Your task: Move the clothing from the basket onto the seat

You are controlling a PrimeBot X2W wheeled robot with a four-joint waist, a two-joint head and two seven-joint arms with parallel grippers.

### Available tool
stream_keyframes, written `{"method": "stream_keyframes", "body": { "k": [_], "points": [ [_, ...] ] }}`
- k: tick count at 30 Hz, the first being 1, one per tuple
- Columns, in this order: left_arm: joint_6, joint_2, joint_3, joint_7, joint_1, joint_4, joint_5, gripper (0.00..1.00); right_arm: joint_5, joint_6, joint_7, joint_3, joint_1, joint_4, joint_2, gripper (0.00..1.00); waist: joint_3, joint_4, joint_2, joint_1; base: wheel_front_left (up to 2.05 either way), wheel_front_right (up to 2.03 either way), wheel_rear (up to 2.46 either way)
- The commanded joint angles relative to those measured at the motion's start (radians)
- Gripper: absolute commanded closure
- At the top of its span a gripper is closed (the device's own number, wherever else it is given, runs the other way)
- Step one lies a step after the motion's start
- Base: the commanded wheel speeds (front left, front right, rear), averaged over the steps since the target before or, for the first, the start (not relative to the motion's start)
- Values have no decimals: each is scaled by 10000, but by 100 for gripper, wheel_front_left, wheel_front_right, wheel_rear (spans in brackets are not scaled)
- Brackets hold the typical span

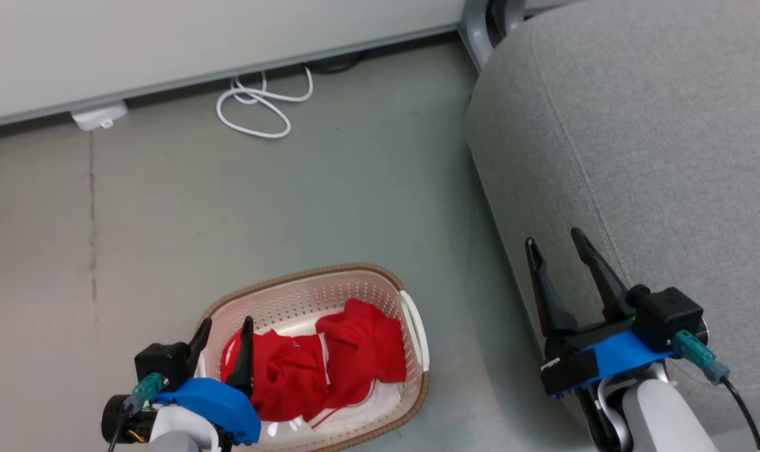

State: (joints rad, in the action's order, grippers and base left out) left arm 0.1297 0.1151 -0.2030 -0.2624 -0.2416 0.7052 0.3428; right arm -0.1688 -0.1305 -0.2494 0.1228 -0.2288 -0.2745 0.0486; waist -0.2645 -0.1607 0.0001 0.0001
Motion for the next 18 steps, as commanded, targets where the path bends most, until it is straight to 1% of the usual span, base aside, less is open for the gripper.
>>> {"method": "stream_keyframes", "body": {
  "k": [1,5,11,16,18],
  "points": [
    [16,137,-72,68,-438,277,106,0,-115,-5,-91,58,-310,104,30,0,-1077,-754,-1,-1,0,0,0],
    [16,330,-391,378,-1109,1034,399,0,-321,-5,-125,208,-582,188,28,0,-1928,-1110,-1,-1,0,0,0],
    [15,783,-691,859,-2057,2049,685,0,-897,-5,-168,419,-940,308,27,0,-3175,-1590,-1,-1,0,0,0],
    [15,1057,-800,1251,-2700,2860,751,0,-1130,-5,-168,427,-1086,620,23,0,-3942,-1928,-1,-1,0,0,0],
    [-85,1179,-832,1394,-2948,3161,704,0,-1243,-5,-167,495,-1158,725,23,0,-4187,-2052,-1,-1,0,0,0]
  ]
}}
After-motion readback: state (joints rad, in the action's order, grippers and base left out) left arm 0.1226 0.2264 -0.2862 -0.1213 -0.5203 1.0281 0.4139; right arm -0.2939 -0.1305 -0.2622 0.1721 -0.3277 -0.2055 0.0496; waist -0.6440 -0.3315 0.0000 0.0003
